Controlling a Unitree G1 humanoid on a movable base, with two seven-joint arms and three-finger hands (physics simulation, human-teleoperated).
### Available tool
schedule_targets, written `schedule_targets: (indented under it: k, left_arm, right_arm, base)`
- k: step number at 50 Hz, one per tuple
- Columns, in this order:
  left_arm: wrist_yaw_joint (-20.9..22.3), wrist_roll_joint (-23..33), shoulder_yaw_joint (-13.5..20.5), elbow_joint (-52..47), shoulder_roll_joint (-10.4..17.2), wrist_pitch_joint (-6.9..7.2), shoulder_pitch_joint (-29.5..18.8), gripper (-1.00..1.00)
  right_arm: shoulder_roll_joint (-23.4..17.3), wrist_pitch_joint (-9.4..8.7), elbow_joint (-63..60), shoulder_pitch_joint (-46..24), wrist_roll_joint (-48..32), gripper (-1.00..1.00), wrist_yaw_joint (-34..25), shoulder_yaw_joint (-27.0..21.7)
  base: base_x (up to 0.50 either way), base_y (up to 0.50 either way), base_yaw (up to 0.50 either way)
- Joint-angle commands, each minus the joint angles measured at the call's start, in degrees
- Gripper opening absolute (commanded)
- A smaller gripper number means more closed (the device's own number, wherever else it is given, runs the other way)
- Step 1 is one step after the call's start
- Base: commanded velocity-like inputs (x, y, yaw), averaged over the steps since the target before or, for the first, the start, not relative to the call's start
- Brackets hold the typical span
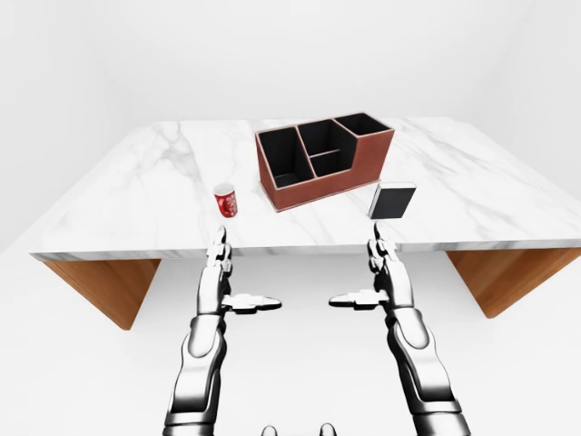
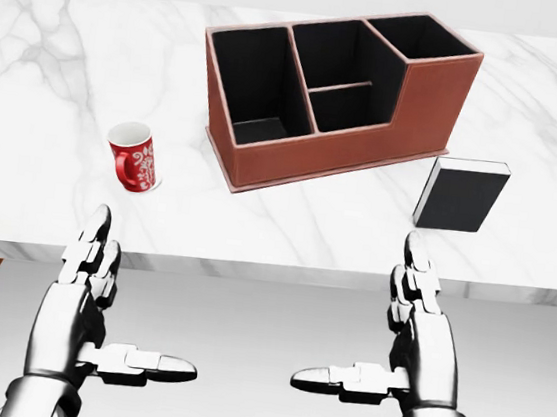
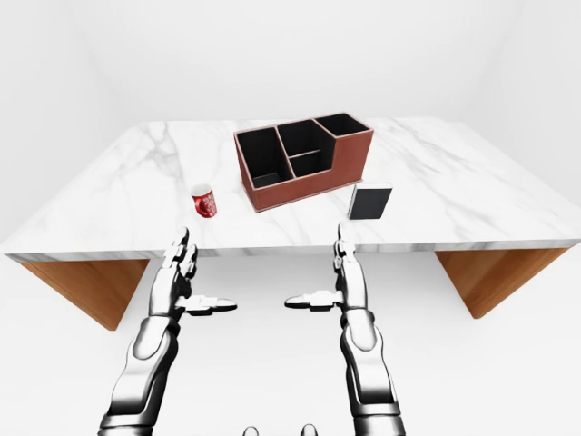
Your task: Pick up the book and place it in the back compartment of the caddy.
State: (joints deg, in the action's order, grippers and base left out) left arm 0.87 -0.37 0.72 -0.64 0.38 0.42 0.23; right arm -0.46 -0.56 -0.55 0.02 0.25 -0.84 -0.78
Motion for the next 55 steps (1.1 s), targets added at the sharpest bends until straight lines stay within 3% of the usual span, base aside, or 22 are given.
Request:
schedule_targets:
  k: [1,3,7,30,44,55]
  left_arm:
    - [1.44,-0.49,1.07,-2.81,0.61,2.01,0.58,1.00]
    - [1.53,-0.58,1.08,-3.84,0.59,2.81,0.75,1.00]
    - [1.67,-0.88,1.35,-5.90,0.69,4.58,0.80,1.00]
    - [2.59,-3.00,4.86,-29.82,1.99,4.58,-0.60,1.00]
    - [3.04,-3.40,5.85,-35.46,2.10,4.58,-1.44,1.00]
    - [3.16,-3.77,5.74,-38.04,2.12,4.58,-1.41,1.00]
  right_arm:
    - [-0.74,-3.48,-4.03,0.37,0.31,1.00,-1.51,-1.15]
    - [-0.74,-4.44,-5.51,0.63,0.10,1.00,-1.68,-1.02]
    - [-0.85,-4.44,-9.19,1.19,-0.27,1.00,-2.36,-0.96]
    - [-2.20,-4.44,-36.37,-1.33,1.78,1.00,-3.88,-5.30]
    - [-3.06,-4.44,-45.03,-3.42,8.80,1.00,-5.47,-10.13]
    - [-4.62,-4.44,-47.78,-4.28,11.23,1.00,-4.95,-11.54]
  base:
    - [0.00,0.00,0.00]
    - [0.00,0.00,0.00]
    - [0.00,0.00,0.00]
    - [0.00,0.00,0.00]
    - [0.00,0.00,0.00]
    - [0.47,-0.04,0.00]
